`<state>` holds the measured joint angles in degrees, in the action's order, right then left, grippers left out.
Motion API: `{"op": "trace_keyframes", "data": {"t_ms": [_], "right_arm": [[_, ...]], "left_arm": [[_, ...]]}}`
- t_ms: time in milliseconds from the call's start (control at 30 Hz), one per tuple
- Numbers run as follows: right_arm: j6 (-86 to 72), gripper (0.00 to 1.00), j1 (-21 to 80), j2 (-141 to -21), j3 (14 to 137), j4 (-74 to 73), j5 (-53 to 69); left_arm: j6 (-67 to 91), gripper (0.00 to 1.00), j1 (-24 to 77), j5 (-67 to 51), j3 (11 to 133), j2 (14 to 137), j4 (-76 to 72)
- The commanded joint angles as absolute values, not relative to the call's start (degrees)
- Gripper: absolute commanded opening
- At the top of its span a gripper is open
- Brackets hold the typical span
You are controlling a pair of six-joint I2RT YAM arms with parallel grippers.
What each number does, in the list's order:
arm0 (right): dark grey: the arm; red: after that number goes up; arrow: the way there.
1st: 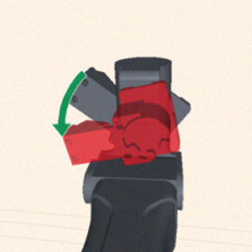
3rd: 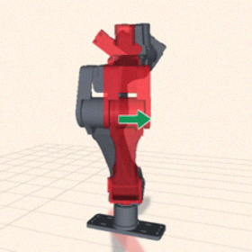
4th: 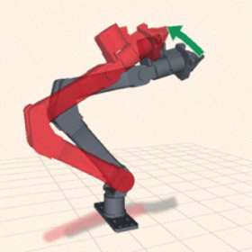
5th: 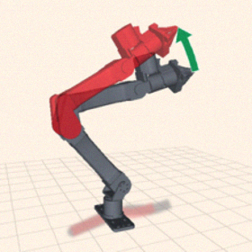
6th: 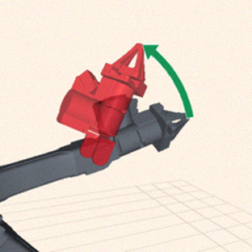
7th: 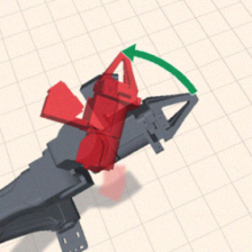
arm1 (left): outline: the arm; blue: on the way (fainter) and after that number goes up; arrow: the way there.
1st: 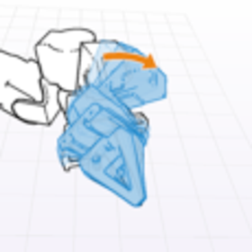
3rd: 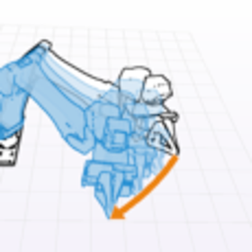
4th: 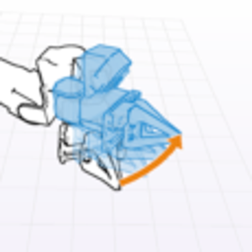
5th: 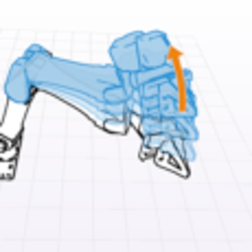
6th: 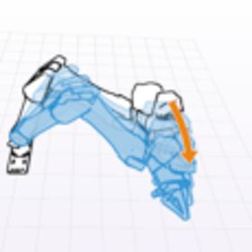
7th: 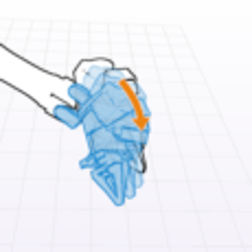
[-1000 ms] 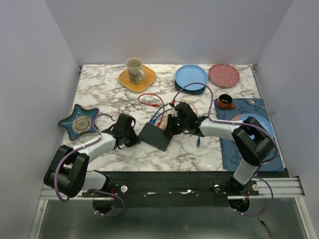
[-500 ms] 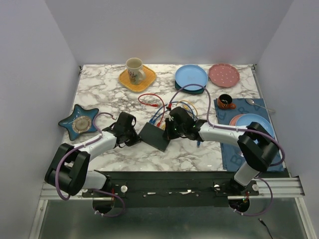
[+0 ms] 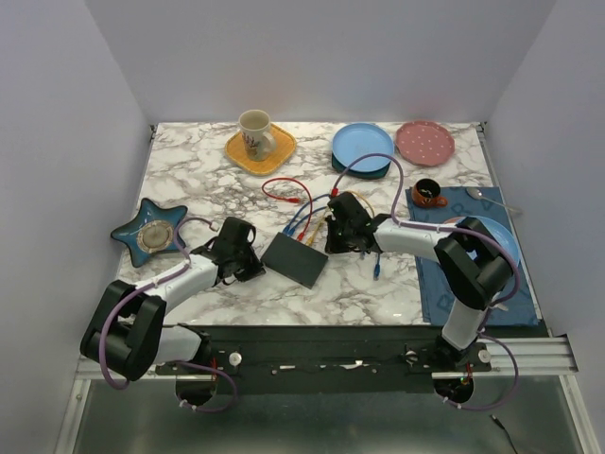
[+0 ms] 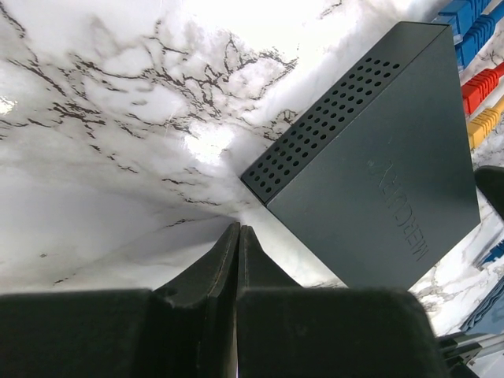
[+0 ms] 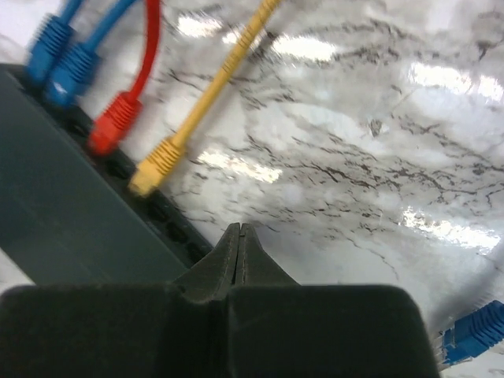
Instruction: Pull the plug from the switch port
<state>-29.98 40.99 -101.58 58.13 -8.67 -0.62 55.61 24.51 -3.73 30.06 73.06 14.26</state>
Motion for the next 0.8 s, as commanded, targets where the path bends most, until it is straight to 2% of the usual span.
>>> {"op": "trace_keyframes", "data": {"t_ms": [0,433,767], "right_arm": [[-30.7,0.01,41.5,-102.2,55.8,-9.4,1.7],[-34.0,0.01,48.2,-98.3,52.0,-7.2,6.7],[-34.4,0.01,51.4,-98.5,55.6,-7.5,6.4]], "left_arm": [[55.2,0.1,24.9,-3.7,31.0,73.2,15.3],[52.1,0.2,26.7,-9.6,40.4,82.9,15.2],[51.2,0.22,27.8,-7.1,49.1,87.5,18.5]]}}
